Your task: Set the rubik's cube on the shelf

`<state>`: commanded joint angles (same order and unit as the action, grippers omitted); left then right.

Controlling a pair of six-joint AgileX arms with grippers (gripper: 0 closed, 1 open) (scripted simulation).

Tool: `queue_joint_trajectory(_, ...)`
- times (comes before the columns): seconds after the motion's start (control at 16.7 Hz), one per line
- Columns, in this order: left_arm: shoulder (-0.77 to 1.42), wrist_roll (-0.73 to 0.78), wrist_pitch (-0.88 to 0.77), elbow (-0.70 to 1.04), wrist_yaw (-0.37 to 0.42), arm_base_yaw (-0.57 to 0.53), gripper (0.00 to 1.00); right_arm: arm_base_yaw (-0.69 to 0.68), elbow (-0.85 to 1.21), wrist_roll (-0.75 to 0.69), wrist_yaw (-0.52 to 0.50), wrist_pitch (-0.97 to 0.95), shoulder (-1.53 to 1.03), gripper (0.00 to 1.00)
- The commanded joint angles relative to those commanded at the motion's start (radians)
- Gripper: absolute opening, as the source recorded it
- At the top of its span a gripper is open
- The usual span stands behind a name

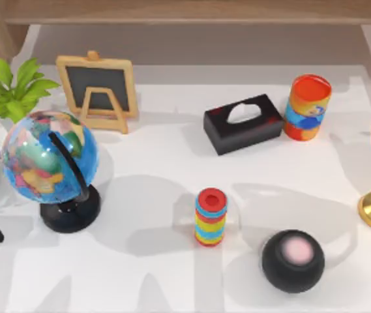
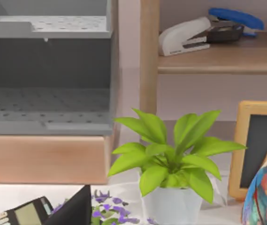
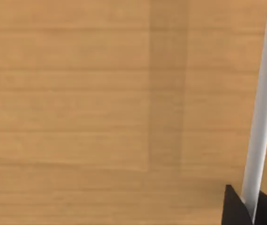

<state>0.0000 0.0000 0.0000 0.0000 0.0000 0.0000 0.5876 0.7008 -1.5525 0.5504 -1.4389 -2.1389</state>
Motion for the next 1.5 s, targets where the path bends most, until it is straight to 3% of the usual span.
queue_joint_trajectory(0.54, 0.0, 0.0, 0.0, 0.0, 0.0, 0.0, 1.0, 0.12, -0.212, 0.001, 0.121, -0.138, 0.075, 0.0)
queue_joint_trajectory(0.78, 0.0, 0.0, 0.0, 0.0, 0.0, 0.0, 1.0, 0.123, -0.216, 0.001, 0.124, -0.141, 0.077, 0.0)
queue_joint_trajectory(1.5, 0.0, 0.0, 0.0, 0.0, 0.0, 0.0, 1.0, 0.123, -0.216, 0.001, 0.124, -0.141, 0.077, 0.9)
